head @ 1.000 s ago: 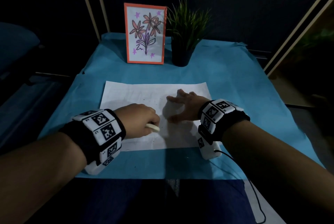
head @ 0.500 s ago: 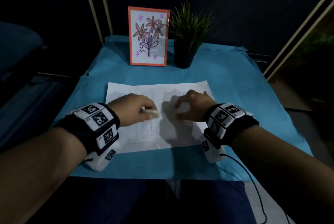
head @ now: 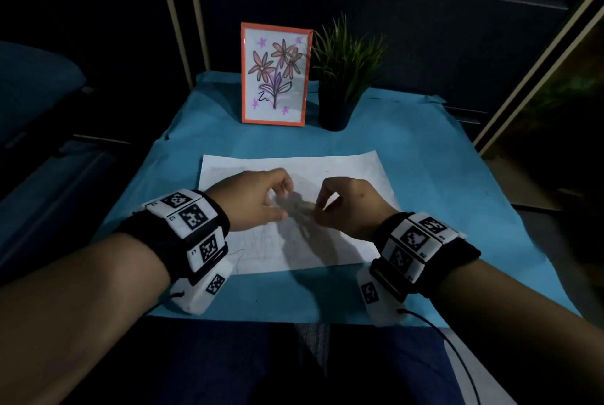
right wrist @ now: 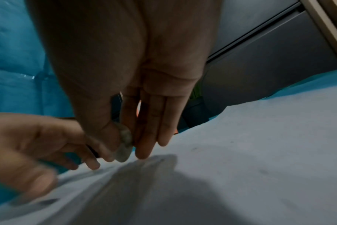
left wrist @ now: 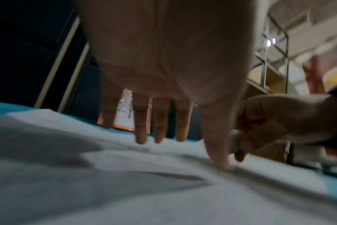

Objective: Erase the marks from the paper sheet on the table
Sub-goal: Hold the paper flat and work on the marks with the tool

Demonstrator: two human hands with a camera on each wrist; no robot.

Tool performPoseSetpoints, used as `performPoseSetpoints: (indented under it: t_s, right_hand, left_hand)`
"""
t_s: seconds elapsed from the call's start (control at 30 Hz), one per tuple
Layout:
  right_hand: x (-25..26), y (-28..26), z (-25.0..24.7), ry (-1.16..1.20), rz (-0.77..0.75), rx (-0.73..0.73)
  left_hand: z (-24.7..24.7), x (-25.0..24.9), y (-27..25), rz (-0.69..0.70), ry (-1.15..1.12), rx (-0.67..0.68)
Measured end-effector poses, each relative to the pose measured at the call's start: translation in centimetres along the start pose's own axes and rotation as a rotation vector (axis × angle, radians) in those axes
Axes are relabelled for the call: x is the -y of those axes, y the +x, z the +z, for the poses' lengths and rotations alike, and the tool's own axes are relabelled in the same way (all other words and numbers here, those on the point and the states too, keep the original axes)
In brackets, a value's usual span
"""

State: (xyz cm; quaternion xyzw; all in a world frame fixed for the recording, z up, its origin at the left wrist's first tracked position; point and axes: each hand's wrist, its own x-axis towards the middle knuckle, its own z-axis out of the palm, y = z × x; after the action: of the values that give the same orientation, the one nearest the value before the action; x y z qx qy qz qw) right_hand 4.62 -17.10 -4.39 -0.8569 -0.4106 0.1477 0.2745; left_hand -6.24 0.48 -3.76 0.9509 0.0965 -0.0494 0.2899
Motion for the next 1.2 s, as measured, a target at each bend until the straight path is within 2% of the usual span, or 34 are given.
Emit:
performPoseSetpoints:
  t_s: [0.07, 0.13, 0.27, 0.4, 0.57, 0.77, 0.93, 1.1, 1.2]
  right_hand:
    - [-0.5, -0.3, 0.1, -0.039, 0.017, 0.046]
    - [-0.6, -0.4, 0.2, -0.091, 0.005, 0.109]
    - [0.0, 0.1, 0.4, -0.216, -0.051, 0.124]
    - [0.7, 0.3, 1.0, -0.197, -0.063, 0.133]
    - [1.2, -1.4, 1.5, -0.287, -0.124, 0.278]
    - [1.4, 0.4, 1.6, -0.256, -0.023, 0.185]
    - [1.6, -2.0, 1.9, -0.289, -0.134, 0.348]
    - [1.4, 0.5, 1.5, -0.313, -0.05, 0.191]
    - [1.5, -0.3, 1.8, -0.341, -0.091, 0.248]
  left_hand:
    - [0.1, 0.9, -0.2, -0.062, 0.292, 0.183]
    - [0.5, 1.4, -0.3, -0.11, 0.399, 0.294]
    - [0.6, 1.5, -0.3, -0.12, 0.346, 0.267]
    - [0.7, 1.6, -0.3, -0.126, 0.365, 0.278]
    - [1.2, 1.5, -0.1, -0.144, 0.369, 0.288]
    - [1.2, 1.7, 0.0, -0.165, 0.386, 0.303]
    - [1.3, 1.6, -0.1, -0.177, 0.371, 0.31]
    - [1.2, 1.5, -0.1, -0.175, 0.369, 0.302]
    - [1.2, 1.4, -0.1, -0.176, 0.368, 0.307]
